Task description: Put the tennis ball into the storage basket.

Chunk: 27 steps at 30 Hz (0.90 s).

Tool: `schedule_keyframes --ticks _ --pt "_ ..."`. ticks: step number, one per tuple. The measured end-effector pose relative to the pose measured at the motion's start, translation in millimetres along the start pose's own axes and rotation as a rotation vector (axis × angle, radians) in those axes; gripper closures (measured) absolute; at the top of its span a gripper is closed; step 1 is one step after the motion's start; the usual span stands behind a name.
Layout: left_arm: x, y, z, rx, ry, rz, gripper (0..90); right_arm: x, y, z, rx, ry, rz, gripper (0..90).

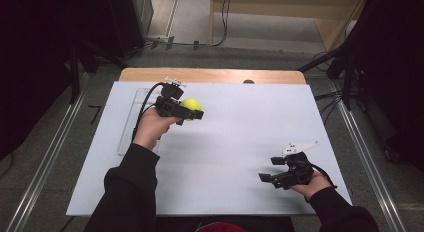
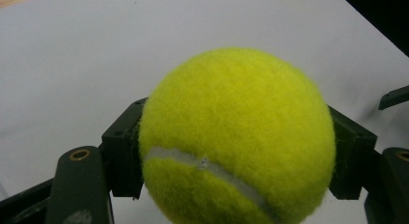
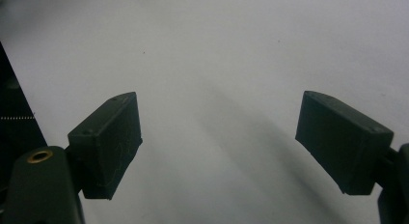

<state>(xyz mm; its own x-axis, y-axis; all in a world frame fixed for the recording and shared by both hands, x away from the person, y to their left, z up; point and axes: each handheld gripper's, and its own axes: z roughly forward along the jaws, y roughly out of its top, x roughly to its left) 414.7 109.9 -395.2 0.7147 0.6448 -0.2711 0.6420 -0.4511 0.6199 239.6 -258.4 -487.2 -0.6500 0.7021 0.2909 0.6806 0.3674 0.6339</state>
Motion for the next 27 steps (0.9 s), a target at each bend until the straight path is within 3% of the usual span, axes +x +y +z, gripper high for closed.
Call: schedule_keyframes --ticks 12,27 --pt "7.9 -3.8 -10.0 -0.007 0.0 -0.026 26.5 0.4 1.2 0.7 0.002 0.004 -0.005 14.2" --pt "18.3 -9.1 -16.2 -0.008 0.034 -0.049 26.5 0.3 2.5 1.8 0.003 0.01 -0.009 14.1"
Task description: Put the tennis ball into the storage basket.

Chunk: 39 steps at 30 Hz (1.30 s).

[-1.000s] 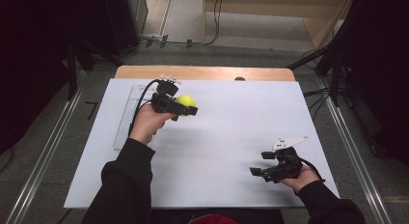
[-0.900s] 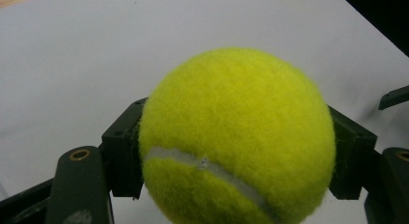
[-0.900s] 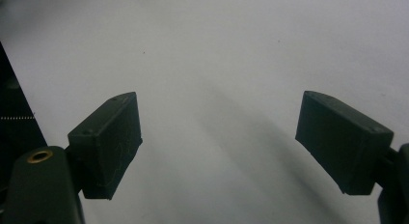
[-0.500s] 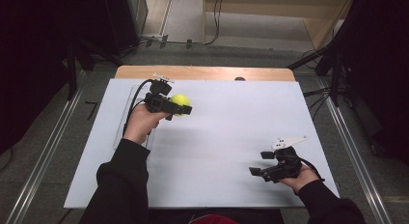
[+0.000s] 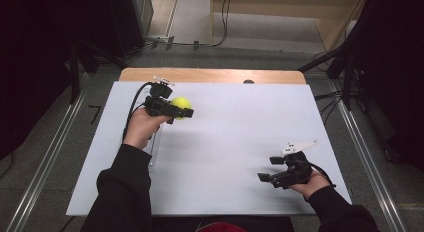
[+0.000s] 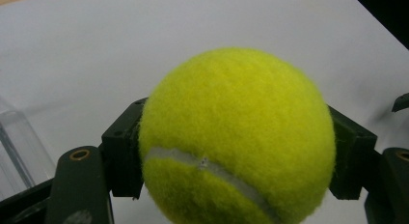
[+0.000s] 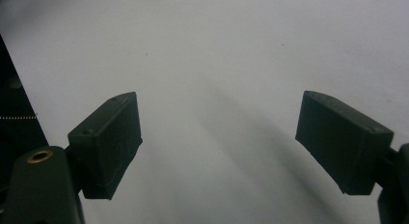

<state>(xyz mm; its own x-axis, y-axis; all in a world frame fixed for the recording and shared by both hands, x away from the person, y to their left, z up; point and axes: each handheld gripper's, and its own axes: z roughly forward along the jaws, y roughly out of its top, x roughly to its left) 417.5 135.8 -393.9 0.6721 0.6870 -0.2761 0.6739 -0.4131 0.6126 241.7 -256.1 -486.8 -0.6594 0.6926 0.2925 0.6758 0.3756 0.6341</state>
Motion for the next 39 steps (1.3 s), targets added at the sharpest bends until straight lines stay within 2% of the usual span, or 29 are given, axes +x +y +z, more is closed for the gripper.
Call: schedule_keyframes --ticks 14,39 --pt "12.4 -4.9 -10.4 -0.017 0.021 -0.031 26.5 0.2 1.3 1.6 0.003 0.006 -0.002 14.2" --pt "34.6 -16.0 -27.3 -0.047 0.09 -0.089 26.5 0.6 3.7 3.5 0.008 0.009 -0.009 14.2"
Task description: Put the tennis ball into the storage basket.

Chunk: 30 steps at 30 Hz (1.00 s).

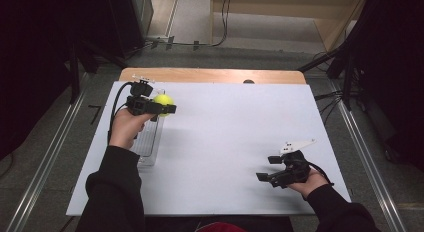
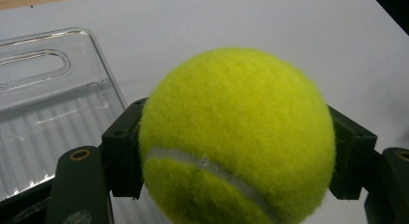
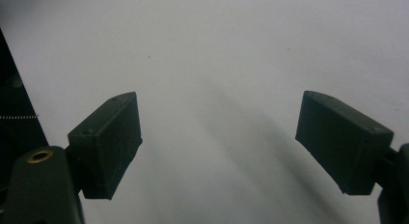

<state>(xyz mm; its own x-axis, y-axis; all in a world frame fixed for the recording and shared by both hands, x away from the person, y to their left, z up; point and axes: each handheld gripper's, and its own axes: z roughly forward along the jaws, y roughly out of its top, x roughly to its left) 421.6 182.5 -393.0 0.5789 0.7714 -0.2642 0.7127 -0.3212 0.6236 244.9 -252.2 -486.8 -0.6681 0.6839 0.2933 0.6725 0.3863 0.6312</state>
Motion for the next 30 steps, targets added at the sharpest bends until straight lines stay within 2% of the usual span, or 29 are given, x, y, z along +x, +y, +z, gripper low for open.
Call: schedule_keyframes --ticks 30 --pt "25.7 -8.9 -11.0 -0.007 0.097 -0.06 26.4 0.0 0.0 0.1 0.002 0.002 -0.004 14.2"
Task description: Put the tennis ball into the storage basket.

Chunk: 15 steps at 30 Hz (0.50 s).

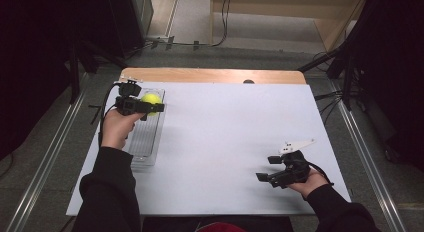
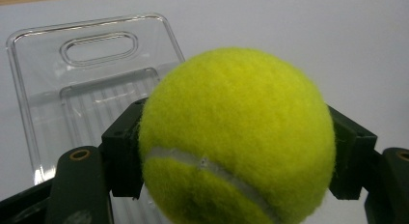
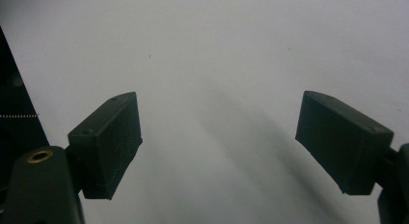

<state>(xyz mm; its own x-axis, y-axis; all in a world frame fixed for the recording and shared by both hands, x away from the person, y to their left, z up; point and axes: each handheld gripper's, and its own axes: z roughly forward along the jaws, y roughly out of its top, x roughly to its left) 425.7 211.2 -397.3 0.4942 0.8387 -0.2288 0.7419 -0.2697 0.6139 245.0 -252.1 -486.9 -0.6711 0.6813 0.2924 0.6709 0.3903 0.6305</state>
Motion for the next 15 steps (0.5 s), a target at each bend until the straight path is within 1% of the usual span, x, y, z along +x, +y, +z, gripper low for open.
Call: schedule_keyframes --ticks 3,4,6,15 --pt "2.6 -1.1 -0.6 -0.005 0.006 -0.013 26.5 -0.2 0.0 0.1 0.0 -0.001 0.001 14.1" --pt "3.8 -1.5 -0.9 -0.005 0.004 -0.013 26.4 -0.1 0.0 0.2 0.0 0.0 0.0 14.2" --pt "5.9 -2.3 -1.4 -0.011 0.002 -0.024 26.5 0.0 0.0 0.2 0.001 0.001 -0.001 14.2" --pt "13.8 -4.9 -5.3 -0.012 0.036 -0.044 26.5 -0.2 0.0 0.4 0.0 0.001 -0.003 14.1"
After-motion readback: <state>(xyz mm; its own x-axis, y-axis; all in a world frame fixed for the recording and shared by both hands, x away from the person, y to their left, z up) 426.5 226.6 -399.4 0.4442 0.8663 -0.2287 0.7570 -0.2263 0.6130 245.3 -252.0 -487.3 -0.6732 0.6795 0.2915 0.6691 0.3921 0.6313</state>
